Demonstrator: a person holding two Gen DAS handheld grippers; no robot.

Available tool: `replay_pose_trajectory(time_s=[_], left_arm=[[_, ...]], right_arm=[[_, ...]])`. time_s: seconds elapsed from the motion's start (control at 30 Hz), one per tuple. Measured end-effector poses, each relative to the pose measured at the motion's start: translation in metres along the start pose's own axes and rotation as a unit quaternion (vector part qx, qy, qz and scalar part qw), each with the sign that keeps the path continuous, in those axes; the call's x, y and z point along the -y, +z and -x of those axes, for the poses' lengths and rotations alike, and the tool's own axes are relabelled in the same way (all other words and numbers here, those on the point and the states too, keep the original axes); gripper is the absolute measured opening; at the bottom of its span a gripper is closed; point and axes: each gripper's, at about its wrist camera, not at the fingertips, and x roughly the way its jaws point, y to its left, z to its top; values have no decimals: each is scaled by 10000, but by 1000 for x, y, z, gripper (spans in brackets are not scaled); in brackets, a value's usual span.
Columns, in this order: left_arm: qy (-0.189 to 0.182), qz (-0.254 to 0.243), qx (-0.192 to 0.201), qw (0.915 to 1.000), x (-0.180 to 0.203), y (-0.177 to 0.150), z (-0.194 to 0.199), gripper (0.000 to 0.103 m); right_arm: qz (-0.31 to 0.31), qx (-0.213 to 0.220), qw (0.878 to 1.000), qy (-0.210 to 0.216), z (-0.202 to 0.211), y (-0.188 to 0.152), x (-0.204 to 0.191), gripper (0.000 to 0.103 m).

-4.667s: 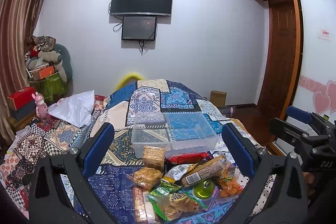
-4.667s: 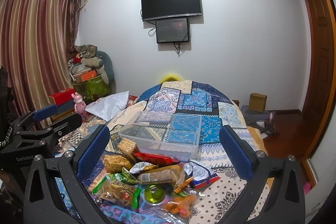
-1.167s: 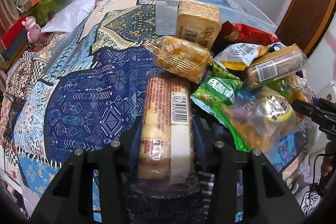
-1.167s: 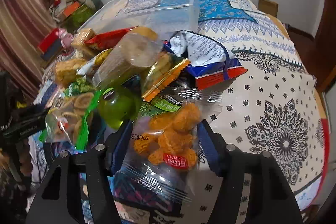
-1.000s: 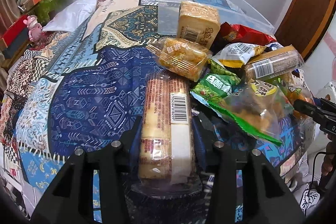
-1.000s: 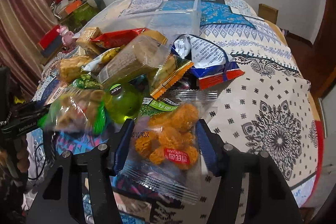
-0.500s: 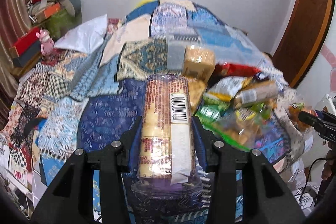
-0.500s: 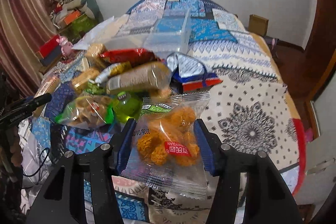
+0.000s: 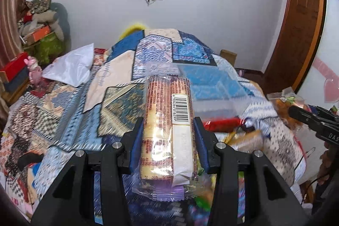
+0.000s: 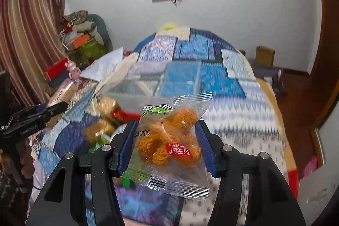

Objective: Organize snacks
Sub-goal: 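Lift both packs and drop them into the clear box, opening both grippers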

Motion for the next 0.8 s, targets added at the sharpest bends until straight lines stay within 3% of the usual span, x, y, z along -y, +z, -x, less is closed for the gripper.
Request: replay_pose_trajectory(time_s=[0.37,0.8], left_arm=[[-172,25,-331,9993,5,50,-78,44],[-101,0,-747,9972,0,67,-148,44]], right_arm=[[71,169,9998,6,-57,49,0,53],[26,-513,9987,58,-144,65,2,53]])
